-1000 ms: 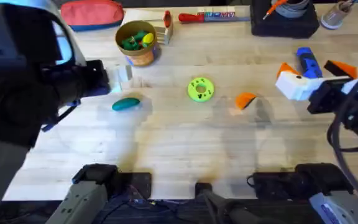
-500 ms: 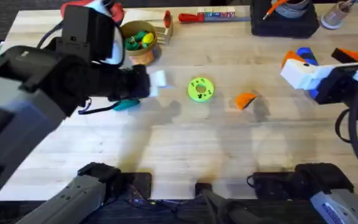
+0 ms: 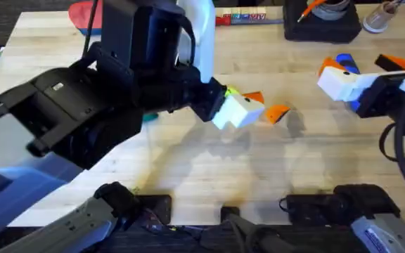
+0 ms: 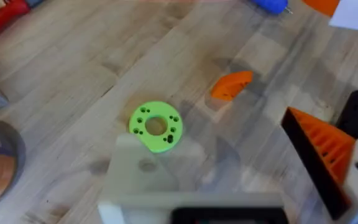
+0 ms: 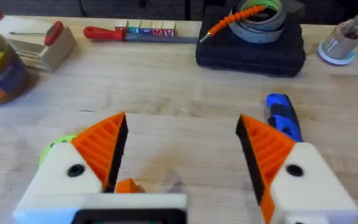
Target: Pick up the gripper from the table and insert it into the empty holder that is missing its gripper. Then pick up a screw, insert it into the mounting hole, and use the screwdriver to tighten it. Finally, clean up the table by picking up the vegetable and placing it into the bucket.
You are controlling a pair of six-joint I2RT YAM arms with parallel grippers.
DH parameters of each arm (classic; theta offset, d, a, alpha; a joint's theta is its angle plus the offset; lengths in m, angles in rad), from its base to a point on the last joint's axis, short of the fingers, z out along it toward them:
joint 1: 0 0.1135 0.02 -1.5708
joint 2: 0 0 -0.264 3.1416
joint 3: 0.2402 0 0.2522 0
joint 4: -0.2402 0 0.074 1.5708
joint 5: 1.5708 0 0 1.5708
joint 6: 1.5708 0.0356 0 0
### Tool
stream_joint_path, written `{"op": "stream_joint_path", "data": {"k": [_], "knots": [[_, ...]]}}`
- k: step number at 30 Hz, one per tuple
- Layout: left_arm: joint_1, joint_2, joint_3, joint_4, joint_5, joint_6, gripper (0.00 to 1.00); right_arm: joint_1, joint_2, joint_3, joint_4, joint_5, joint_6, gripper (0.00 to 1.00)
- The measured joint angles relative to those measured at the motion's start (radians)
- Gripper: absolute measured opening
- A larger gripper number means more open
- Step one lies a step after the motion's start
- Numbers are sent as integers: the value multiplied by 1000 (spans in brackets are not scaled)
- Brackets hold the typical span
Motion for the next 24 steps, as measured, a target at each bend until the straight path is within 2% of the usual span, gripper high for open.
{"op": "stream_joint_path", "data": {"k": [9,12,15,16,17,19,20,24], "knots": [[0,15,0,11,-9,-16,987,0,0,0,0,0,0,991],[0,40,-13,93,-32,-16,987,0,0,0,0,0,0,991],[0,34,-61,236,-55,-16,988,0,0,0,0,0,0,991],[0,22,-93,304,-66,-15,988,0,0,0,0,0,0,991],[0,-54,-229,519,-97,-11,987,0,0,0,0,0,0,991],[0,-127,-327,624,-110,0,988,0,0,0,0,0,0,991],[0,-256,-463,709,-123,12,987,0,0,0,0,0,0,991],[0,-440,-605,721,-137,19,988,0,0,0,0,0,0,991]]}}
